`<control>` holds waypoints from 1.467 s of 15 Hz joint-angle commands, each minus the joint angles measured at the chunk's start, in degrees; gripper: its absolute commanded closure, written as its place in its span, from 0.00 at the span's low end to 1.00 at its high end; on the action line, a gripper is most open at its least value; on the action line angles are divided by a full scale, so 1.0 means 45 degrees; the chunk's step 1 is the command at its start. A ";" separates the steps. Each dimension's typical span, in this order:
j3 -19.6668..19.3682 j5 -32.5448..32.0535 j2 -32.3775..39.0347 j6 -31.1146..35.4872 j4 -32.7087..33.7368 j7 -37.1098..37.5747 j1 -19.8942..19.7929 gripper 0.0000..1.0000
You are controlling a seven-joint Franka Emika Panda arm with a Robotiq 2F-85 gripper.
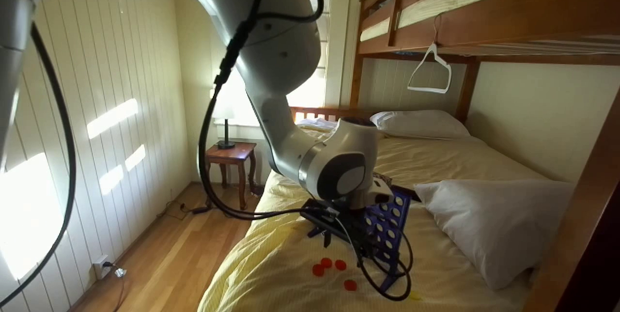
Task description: Put one orange disc in the blue board
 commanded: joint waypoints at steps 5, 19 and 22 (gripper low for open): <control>0.0148 -0.0155 0.1531 0.0883 0.0626 -0.0328 -0.0471 0.00; -0.0480 -0.1207 0.2960 0.0993 0.1789 0.0337 -0.0060 0.12; -0.0542 -0.1361 0.3066 0.0952 0.1923 0.0362 -0.0037 0.49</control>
